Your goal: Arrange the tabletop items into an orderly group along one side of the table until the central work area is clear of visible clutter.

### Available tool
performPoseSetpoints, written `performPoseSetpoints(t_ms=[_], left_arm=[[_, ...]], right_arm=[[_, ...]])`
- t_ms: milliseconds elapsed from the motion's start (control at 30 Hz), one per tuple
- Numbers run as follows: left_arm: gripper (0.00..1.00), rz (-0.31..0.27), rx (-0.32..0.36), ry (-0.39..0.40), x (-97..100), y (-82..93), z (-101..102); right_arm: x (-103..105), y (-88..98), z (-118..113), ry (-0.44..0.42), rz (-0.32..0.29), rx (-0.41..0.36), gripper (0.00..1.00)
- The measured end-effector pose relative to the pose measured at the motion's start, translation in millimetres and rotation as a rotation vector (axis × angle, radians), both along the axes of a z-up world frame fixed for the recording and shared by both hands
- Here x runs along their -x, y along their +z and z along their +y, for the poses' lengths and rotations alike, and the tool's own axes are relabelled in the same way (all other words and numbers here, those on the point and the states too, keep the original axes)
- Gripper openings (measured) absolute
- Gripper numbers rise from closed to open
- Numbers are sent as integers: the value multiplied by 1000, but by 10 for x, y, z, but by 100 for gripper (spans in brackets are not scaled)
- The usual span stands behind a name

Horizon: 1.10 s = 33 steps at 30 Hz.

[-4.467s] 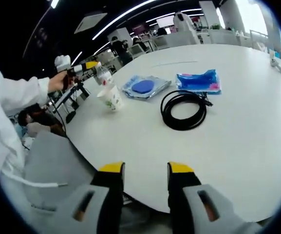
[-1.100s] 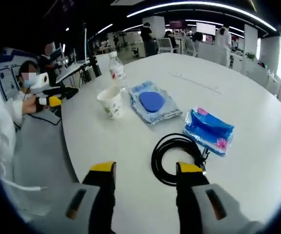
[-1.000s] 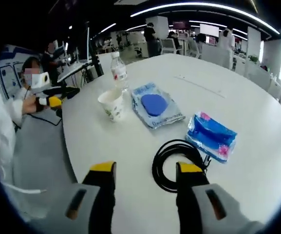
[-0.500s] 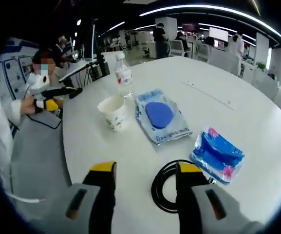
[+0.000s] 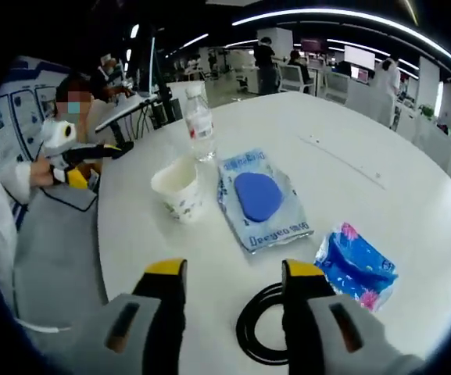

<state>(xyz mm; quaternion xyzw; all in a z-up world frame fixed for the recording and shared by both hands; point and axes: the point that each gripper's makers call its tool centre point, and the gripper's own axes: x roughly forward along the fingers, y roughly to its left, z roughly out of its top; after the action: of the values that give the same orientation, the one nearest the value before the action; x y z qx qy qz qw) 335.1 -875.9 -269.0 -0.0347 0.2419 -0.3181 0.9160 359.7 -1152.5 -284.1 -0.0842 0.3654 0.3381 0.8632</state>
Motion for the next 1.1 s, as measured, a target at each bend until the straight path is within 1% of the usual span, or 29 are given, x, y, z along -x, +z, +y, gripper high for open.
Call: performPoseSetpoints(t_ms=[167, 333, 533, 600, 633, 700, 833, 1100], left_arm=[[92, 0, -1, -1, 1, -7, 0], [92, 2, 2, 5, -7, -13, 6], [92, 3, 3, 3, -3, -16, -3], [91, 4, 4, 5, -5, -18, 1], [91, 6, 6, 8, -8, -21, 4], [91, 9, 6, 9, -10, -27, 6], [90, 5, 3, 1, -3, -20, -12], [89, 6, 1, -9, 4, -22, -34]], right_arm=[[-64, 1, 58, 11, -4, -4, 47], [-103, 21, 162, 58, -23, 9, 47], [-132, 33, 266, 86, -26, 7, 47], [-134, 31, 308, 109, -29, 20, 47], [-126, 18, 318, 154, -43, 62, 47], [-114, 9, 360, 198, -57, 94, 47], [-98, 17, 448, 238, -59, 99, 47], [-129, 58, 583, 284, -72, 101, 48]])
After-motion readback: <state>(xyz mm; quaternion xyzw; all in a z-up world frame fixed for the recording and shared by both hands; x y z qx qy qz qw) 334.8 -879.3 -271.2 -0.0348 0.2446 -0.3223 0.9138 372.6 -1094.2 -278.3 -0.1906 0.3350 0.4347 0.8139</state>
